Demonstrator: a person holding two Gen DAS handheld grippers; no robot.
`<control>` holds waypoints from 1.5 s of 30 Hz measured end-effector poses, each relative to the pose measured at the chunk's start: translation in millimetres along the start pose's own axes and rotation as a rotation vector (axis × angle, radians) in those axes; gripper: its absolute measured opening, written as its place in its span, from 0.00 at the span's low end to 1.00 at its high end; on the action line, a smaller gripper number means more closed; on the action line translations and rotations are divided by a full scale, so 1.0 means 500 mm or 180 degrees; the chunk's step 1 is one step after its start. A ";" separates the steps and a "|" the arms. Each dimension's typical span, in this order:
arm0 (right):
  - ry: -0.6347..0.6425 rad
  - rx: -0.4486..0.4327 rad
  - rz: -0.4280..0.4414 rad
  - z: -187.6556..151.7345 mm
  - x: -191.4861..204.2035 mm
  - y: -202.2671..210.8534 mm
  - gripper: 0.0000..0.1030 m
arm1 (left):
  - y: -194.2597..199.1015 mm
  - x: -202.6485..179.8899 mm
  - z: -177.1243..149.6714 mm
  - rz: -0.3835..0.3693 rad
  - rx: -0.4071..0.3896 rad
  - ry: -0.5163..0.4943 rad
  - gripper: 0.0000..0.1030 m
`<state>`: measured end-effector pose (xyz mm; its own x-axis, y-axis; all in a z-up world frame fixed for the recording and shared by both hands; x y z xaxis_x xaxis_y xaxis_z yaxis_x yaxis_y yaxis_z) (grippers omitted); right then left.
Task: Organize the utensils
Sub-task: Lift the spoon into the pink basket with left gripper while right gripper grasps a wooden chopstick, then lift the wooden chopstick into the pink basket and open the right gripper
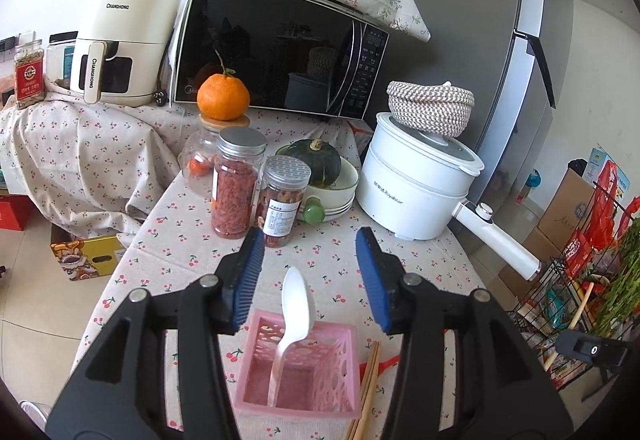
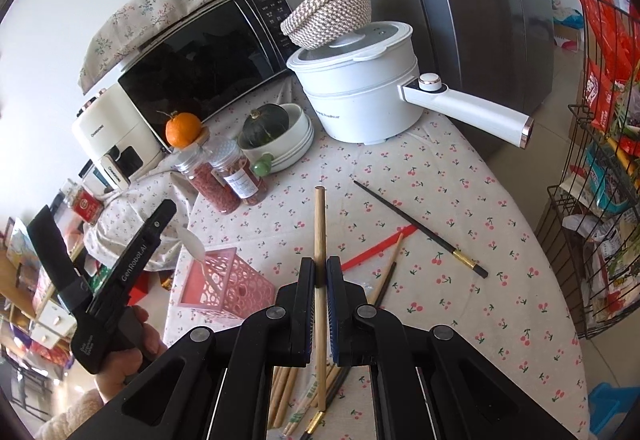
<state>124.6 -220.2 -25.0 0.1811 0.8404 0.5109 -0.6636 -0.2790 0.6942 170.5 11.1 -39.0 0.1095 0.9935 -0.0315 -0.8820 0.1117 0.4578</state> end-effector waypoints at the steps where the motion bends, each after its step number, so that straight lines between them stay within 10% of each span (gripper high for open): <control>1: 0.0000 -0.0030 0.0045 0.002 0.008 0.009 0.06 | 0.008 0.005 0.002 -0.0021 0.0043 0.0008 0.51; 15: 0.0071 -0.0639 0.0824 0.051 0.165 0.130 0.06 | 0.112 0.127 -0.088 0.0098 0.1056 0.0434 0.75; 35: 0.0191 -0.0386 0.0691 -0.008 0.234 -0.132 0.07 | 0.087 0.124 -0.109 -0.0116 0.1306 0.0218 0.77; 39: 0.0111 -0.0316 0.0669 -0.006 0.220 -0.131 0.42 | 0.087 0.122 -0.109 -0.0110 0.1302 0.0179 0.79; 45: 0.0124 -0.0427 0.0588 0.013 0.185 -0.075 0.58 | 0.091 0.112 -0.110 -0.0121 0.1293 0.0097 0.81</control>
<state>171.0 -134.8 -0.5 0.0212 0.7989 0.6011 -0.7738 -0.3676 0.5159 111.1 72.8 -69.0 0.1195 0.9897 -0.0786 -0.6241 0.1365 0.7693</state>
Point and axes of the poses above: each gripper's, at about its wrist camera, not at the fingertips, and y roughly against the way its jaws point, x to its left, z to its top, the point moved 4 cm from there along -y, roughly the way its jaws point, and after that the axes turned 15 degrees about -y, right-handed, at the moved point
